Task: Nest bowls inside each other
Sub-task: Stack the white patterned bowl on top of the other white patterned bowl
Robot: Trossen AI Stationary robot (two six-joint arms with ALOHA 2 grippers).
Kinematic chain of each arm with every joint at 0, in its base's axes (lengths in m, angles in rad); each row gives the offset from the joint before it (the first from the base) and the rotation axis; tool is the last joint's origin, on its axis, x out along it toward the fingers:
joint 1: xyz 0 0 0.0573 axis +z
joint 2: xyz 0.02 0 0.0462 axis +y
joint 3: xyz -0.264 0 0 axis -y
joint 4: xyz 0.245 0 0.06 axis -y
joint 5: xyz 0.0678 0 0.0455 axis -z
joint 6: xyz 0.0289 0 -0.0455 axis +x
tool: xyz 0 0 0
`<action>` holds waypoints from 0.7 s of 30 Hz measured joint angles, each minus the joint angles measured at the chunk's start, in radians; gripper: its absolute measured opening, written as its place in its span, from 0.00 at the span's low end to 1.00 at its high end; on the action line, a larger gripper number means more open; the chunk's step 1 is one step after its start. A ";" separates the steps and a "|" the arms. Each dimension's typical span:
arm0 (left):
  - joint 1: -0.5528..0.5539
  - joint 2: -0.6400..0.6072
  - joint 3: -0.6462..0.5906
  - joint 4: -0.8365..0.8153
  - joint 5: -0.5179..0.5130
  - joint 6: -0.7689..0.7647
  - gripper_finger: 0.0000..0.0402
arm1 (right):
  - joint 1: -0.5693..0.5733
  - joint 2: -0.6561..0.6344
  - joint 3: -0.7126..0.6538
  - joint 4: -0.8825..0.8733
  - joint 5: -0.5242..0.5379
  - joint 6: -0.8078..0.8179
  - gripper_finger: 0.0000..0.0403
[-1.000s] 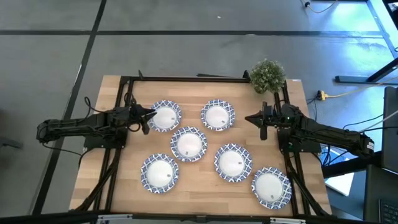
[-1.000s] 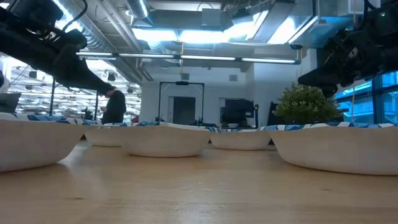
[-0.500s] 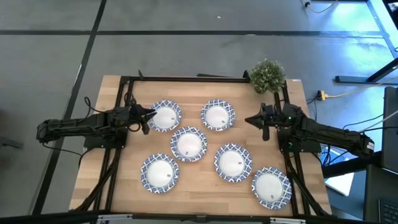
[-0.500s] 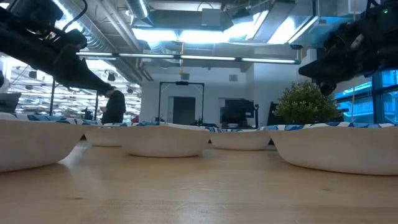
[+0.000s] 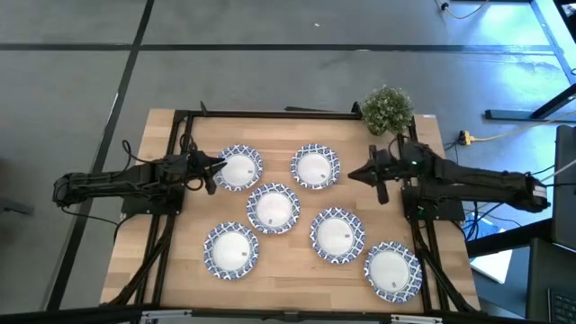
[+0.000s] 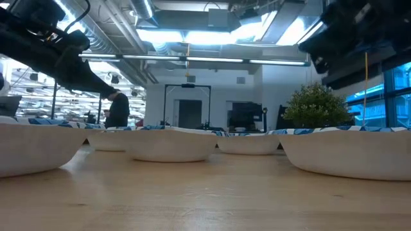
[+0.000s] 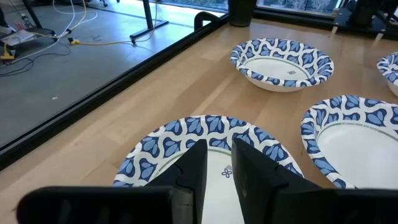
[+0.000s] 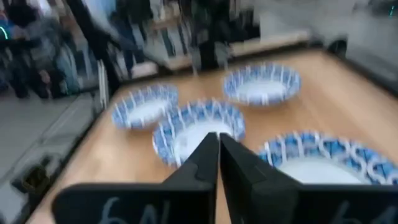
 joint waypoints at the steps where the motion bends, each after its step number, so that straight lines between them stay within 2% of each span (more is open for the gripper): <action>1: 0.000 0.000 0.000 0.000 0.000 0.000 0.17 | 0.000 0.035 0.024 -0.043 0.003 -0.016 0.04; 4: 0.000 0.000 0.000 0.000 0.000 0.000 0.17 | 0.001 0.132 0.077 -0.122 0.057 -0.044 0.04; 7: 0.000 0.000 0.000 0.000 0.000 -0.001 0.17 | 0.000 0.216 0.103 -0.117 0.117 -0.044 0.04; 11: 0.000 0.000 0.000 0.000 0.000 -0.002 0.17 | -0.016 0.293 0.119 -0.110 0.112 0.025 0.09; 21: 0.000 0.000 0.000 0.000 -0.001 -0.003 0.17 | -0.018 0.356 0.120 -0.071 0.115 0.057 0.44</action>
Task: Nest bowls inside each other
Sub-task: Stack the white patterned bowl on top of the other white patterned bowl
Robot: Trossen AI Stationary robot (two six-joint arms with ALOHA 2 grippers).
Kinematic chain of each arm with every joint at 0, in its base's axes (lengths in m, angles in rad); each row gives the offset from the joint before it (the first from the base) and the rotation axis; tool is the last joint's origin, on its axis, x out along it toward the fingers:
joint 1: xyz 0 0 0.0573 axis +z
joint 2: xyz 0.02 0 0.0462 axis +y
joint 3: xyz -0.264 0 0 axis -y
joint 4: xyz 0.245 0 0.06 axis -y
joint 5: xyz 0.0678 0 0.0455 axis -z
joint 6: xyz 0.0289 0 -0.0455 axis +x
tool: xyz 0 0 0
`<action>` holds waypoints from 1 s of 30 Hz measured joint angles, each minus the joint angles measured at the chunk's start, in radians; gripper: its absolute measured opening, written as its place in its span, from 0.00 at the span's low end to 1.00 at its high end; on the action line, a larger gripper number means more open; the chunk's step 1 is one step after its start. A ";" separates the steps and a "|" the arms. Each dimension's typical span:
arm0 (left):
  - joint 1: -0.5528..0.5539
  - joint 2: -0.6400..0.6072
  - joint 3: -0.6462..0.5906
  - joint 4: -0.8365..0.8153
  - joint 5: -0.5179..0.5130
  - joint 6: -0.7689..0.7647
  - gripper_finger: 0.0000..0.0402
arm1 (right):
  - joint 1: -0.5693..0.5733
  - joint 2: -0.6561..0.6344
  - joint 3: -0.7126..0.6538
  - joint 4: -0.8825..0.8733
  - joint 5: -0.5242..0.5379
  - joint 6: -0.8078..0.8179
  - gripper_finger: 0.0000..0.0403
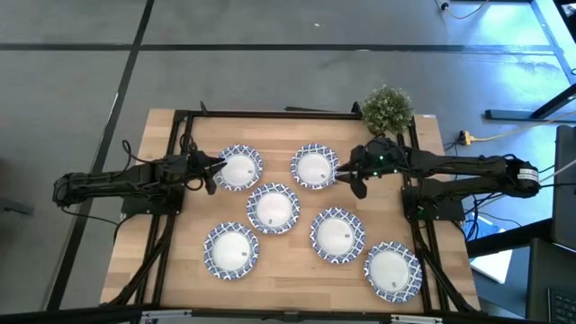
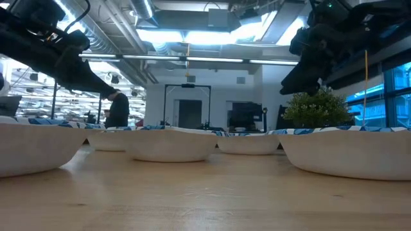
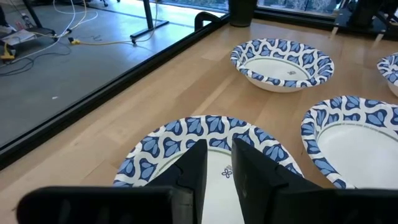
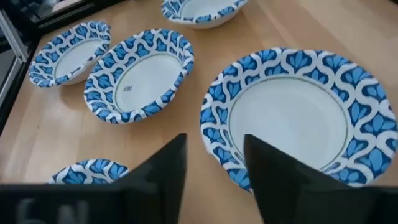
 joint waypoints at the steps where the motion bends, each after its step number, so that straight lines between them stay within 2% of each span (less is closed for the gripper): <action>1: 0.000 0.000 0.000 0.000 0.000 0.000 0.17 | 0.000 0.000 0.000 0.004 -0.002 -0.002 0.47; 4: 0.000 0.000 0.000 0.000 0.000 0.000 0.17 | 0.001 0.000 0.000 0.004 -0.059 -0.003 0.55; 7: 0.000 0.000 0.000 0.000 0.000 0.000 0.17 | 0.004 0.000 0.000 0.005 -0.071 0.003 0.59; 13: 0.000 0.000 0.000 0.000 0.000 0.000 0.17 | 0.004 0.000 0.000 0.037 -0.077 0.107 0.59; 17: 0.000 0.000 0.000 0.000 0.000 0.000 0.17 | 0.039 0.000 0.000 0.048 -0.156 0.087 0.59; 24: 0.000 0.000 0.000 0.000 0.000 0.001 0.17 | 0.179 0.011 0.000 0.041 -0.080 0.056 0.59; 30: 0.000 0.000 0.000 0.000 0.000 0.001 0.17 | 0.245 0.031 -0.001 -0.055 -0.036 0.059 0.59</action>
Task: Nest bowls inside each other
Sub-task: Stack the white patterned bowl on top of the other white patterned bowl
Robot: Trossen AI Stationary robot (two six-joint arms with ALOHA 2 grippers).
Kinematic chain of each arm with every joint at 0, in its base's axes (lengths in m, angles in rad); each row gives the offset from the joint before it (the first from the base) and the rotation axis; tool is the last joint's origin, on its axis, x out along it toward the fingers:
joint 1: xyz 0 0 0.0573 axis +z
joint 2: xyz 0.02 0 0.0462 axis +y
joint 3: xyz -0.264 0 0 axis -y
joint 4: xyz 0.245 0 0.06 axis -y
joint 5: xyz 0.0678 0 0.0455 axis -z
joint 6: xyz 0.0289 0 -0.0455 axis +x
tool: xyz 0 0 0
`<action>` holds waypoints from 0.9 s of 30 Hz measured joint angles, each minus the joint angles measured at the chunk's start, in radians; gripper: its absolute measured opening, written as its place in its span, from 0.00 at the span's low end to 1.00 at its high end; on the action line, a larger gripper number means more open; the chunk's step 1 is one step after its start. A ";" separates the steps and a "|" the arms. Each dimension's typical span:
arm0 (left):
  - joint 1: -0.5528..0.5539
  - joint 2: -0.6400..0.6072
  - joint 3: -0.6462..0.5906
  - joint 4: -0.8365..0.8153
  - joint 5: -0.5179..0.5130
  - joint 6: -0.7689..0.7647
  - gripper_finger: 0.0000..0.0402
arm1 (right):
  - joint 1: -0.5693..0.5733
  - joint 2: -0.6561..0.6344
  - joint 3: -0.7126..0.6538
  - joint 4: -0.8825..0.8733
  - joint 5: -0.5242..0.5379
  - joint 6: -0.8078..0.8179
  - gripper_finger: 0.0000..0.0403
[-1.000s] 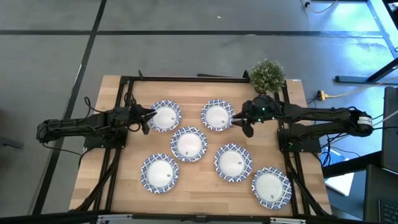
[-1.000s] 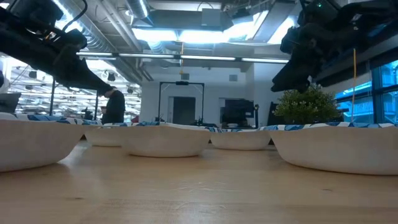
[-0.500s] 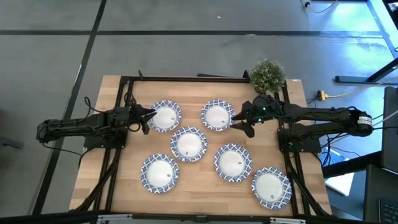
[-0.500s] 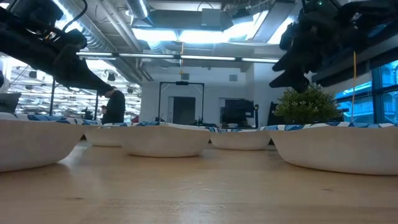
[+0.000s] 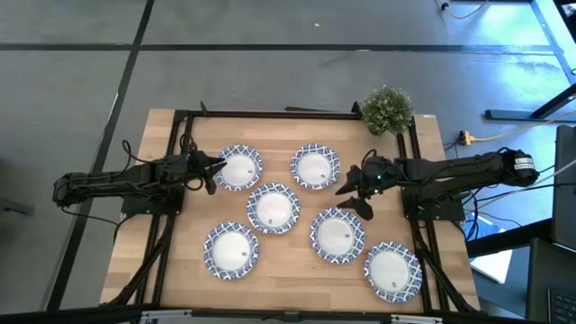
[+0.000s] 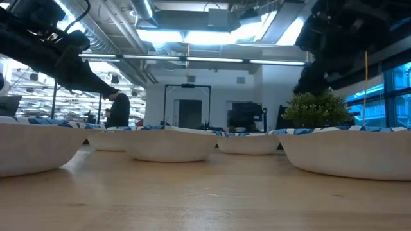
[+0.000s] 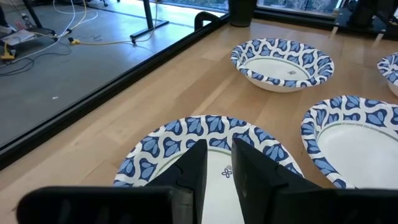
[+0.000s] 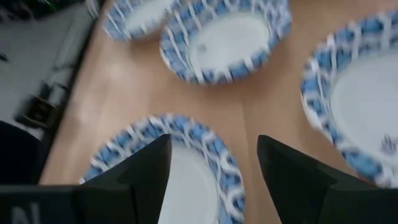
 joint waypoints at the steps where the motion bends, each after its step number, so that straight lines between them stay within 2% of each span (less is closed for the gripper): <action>1: 0.000 0.000 0.000 0.000 0.000 0.000 0.17 | 0.006 0.003 0.000 -0.027 0.013 -0.004 0.59; 9: 0.000 0.000 0.000 0.000 0.000 0.000 0.17 | 0.051 0.028 0.000 -0.136 0.036 -0.004 0.59; 18: 0.000 0.000 0.000 0.005 0.006 -0.001 0.17 | 0.083 0.089 0.000 -0.196 0.044 0.070 0.59; 27: 0.000 0.000 0.000 0.008 0.008 -0.002 0.17 | 0.122 0.208 0.000 -0.149 0.087 0.096 0.59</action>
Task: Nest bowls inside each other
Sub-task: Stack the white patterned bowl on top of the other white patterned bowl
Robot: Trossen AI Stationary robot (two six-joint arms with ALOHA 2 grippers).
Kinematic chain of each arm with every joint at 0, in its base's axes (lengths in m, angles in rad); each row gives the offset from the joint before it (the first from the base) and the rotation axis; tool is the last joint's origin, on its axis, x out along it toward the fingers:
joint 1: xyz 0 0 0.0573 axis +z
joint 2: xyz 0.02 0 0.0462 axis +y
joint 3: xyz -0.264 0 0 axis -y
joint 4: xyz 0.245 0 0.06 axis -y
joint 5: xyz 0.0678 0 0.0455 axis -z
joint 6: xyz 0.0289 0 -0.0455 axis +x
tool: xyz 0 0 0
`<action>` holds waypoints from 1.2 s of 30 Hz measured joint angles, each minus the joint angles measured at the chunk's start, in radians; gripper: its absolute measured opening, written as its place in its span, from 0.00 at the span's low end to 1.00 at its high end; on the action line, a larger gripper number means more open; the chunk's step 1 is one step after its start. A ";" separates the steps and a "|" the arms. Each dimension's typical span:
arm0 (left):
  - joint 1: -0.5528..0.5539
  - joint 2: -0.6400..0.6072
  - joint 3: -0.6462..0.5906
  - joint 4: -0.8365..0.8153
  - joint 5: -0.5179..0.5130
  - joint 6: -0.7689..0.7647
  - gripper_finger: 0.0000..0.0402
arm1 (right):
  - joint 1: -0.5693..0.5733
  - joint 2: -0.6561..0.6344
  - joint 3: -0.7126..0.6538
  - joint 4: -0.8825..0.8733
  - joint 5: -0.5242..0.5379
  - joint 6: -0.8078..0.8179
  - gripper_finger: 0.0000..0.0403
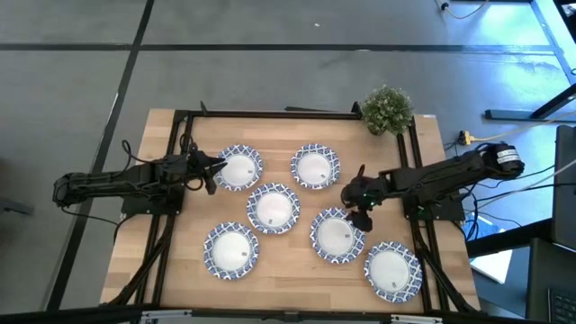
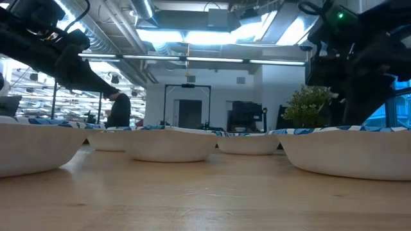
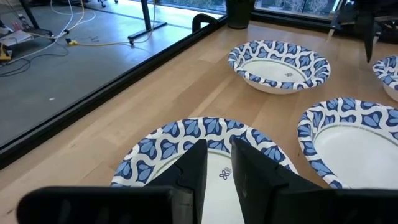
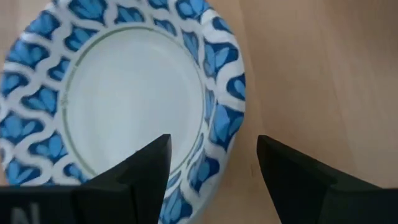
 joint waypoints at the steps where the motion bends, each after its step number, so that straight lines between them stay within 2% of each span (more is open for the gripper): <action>1: 0.000 0.000 0.000 0.000 0.000 0.000 0.17 | 0.002 0.008 0.000 0.004 0.009 0.008 0.59; 7: 0.000 0.000 0.000 0.000 0.000 0.000 0.17 | 0.002 0.034 0.000 0.040 0.011 0.033 0.55; 18: 0.000 0.000 0.000 0.000 0.000 0.000 0.17 | 0.002 0.034 0.000 0.045 0.010 0.027 0.20; 23: 0.000 0.000 0.000 0.000 0.000 0.000 0.17 | 0.002 0.033 0.000 0.045 0.009 0.008 0.08; 27: 0.000 0.000 0.000 0.000 0.000 0.000 0.17 | 0.002 0.033 0.000 0.064 0.009 0.006 0.04; 36: 0.000 0.000 0.000 0.000 -0.003 0.000 0.17 | 0.000 0.033 0.060 0.087 0.002 -0.004 0.05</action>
